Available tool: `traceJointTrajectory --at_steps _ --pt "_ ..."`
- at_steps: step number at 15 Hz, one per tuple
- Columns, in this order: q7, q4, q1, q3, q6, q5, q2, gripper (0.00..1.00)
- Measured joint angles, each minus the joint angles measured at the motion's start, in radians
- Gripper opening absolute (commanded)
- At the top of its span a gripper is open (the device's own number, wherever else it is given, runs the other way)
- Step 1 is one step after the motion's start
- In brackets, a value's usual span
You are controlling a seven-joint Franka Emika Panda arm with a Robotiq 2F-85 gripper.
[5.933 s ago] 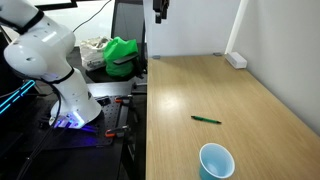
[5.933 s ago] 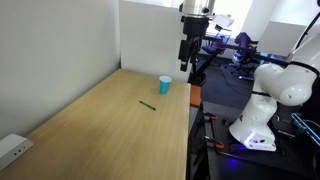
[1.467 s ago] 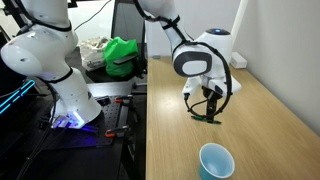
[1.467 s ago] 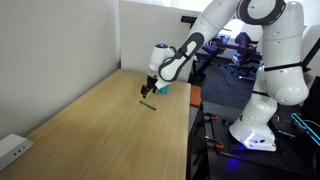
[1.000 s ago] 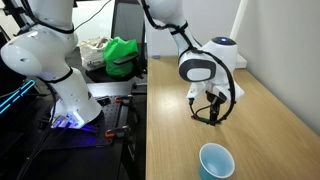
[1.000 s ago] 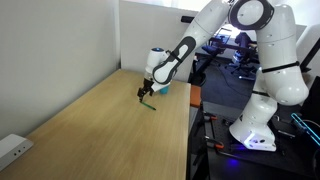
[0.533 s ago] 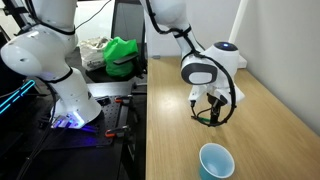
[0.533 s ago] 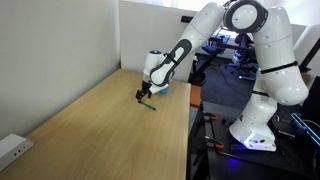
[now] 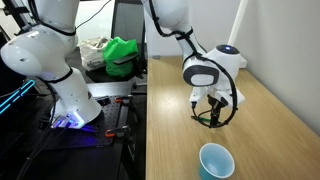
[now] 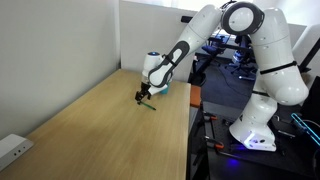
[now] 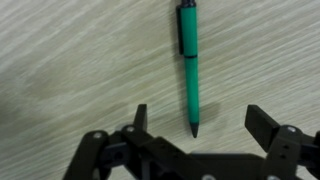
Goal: Put the green pen in the light blue cup
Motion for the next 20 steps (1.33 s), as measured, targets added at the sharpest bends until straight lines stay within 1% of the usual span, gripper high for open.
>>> traceJointTrajectory --at_steps 1,3,5,6,8,9,10,11,12,15,17,18,20 --pt "0.000 0.006 0.000 0.000 -0.009 0.000 0.003 1.00" --pt "0.000 0.015 0.000 0.000 -0.024 0.000 0.009 0.89" --pt "0.000 0.024 0.000 0.000 -0.039 0.000 0.014 0.81" --pt "0.000 0.030 0.000 0.000 -0.047 0.000 0.016 0.73" --pt "0.000 0.037 0.000 0.000 -0.056 0.000 0.019 0.75" --pt "0.000 0.039 0.000 0.000 -0.059 0.000 0.020 0.67" --pt "0.000 0.041 0.000 0.000 -0.059 0.000 0.021 0.68" --pt "0.000 0.043 0.000 0.000 -0.060 0.000 0.022 0.60" --pt "0.000 0.045 0.000 0.000 -0.060 0.000 0.024 0.58" --pt "0.000 0.053 0.000 0.000 -0.060 0.000 0.028 0.34" --pt "0.000 0.058 0.000 0.000 -0.060 0.000 0.030 0.31" --pt "0.000 0.060 0.000 0.000 -0.061 0.001 0.031 0.34" --pt "0.000 0.062 0.000 0.000 -0.061 0.001 0.032 0.31"
